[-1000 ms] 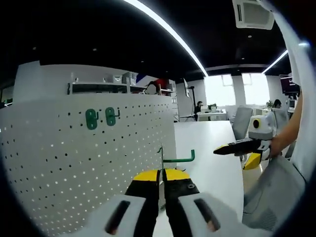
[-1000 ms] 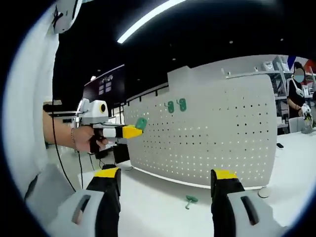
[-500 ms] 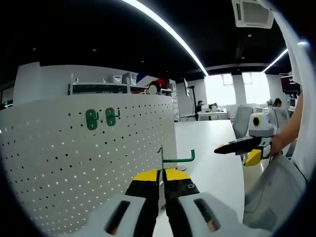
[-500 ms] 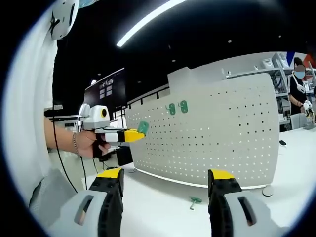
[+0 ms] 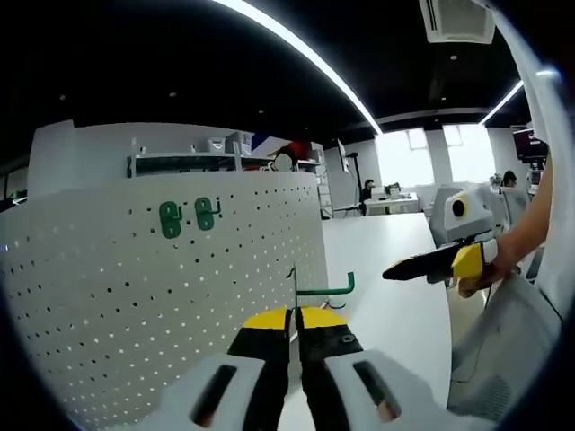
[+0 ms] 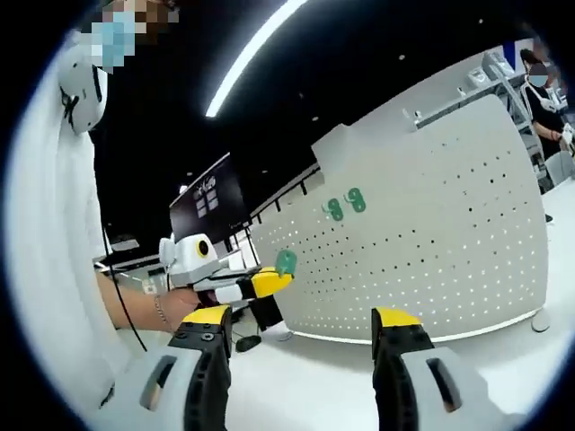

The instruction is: Insert the hook assembly into the mounting plate slot until the hook locks in place.

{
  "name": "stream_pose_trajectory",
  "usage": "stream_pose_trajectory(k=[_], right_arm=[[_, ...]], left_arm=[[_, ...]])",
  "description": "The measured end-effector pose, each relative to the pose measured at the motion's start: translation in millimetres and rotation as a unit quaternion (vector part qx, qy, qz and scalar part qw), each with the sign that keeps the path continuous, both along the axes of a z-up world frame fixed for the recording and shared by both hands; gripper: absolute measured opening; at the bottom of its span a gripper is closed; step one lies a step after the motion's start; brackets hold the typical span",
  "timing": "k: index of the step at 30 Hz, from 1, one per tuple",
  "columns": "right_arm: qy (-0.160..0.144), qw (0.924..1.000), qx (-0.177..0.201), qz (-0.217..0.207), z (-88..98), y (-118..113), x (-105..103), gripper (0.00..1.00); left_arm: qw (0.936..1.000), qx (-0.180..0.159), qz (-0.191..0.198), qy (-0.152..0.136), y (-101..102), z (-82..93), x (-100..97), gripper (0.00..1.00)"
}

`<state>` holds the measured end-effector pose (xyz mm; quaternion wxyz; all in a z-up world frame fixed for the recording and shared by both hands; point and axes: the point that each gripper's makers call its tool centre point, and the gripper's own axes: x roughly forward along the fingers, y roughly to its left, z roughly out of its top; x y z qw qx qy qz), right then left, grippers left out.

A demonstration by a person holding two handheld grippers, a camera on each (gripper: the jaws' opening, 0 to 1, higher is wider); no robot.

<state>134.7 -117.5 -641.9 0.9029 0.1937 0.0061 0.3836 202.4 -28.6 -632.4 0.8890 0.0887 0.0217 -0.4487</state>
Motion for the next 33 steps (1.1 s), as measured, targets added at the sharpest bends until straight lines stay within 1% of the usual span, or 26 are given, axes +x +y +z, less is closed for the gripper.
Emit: stream_pose_trajectory(k=[4, 6, 10, 12, 15, 20, 25, 27, 33], right_arm=[[0.007, 0.9999, 0.009, 0.010, 0.8, 5, -1, 0.60], [0.004, 0.9999, 0.004, 0.011, 0.3, 7, -1, 0.60], [0.001, 0.9999, 0.006, 0.011, 2.6, 9, 3, 0.59], [0.000, 0.9998, 0.011, 0.014, 4.8, 12, 4, 0.57], [-0.001, 0.9997, 0.005, 0.025, 5.2, 20, 5, 0.56], [0.000, 0.9994, 0.016, 0.032, 9.1, 26, 9, 0.55], [-0.003, 0.9992, 0.016, 0.037, 12.1, 33, 12, 0.54], [-0.003, 0.9990, 0.024, 0.038, 14.6, 36, 14, 0.54], [-0.005, 0.9986, 0.024, 0.048, 18.1, 46, 18, 0.53]], left_arm=[[1.0000, 0.000, 0.002, -0.001, 1, 0.3, 0.2, 0.02], [1.0000, 0.003, 0.003, -0.004, 1, 0.4, 0.3, 0.02], [1.0000, 0.003, 0.004, -0.006, 0, 1.3, -1.7, 0.02], [1.0000, 0.002, 0.005, -0.005, -1, 0.8, -2.9, 0.02], [0.9999, 0.000, 0.010, -0.005, 0, 1.0, -2.7, 0.02], [0.9999, -0.002, 0.014, -0.008, 0, 2.8, -4.7, 0.02], [0.9999, 0.000, 0.015, -0.007, 1, 1.8, -7.2, 0.02], [0.9998, 0.001, 0.016, -0.008, 1, 1.3, -7.8, 0.02], [0.9998, 0.000, 0.017, -0.008, 1, 1.6, -8.7, 0.02]])
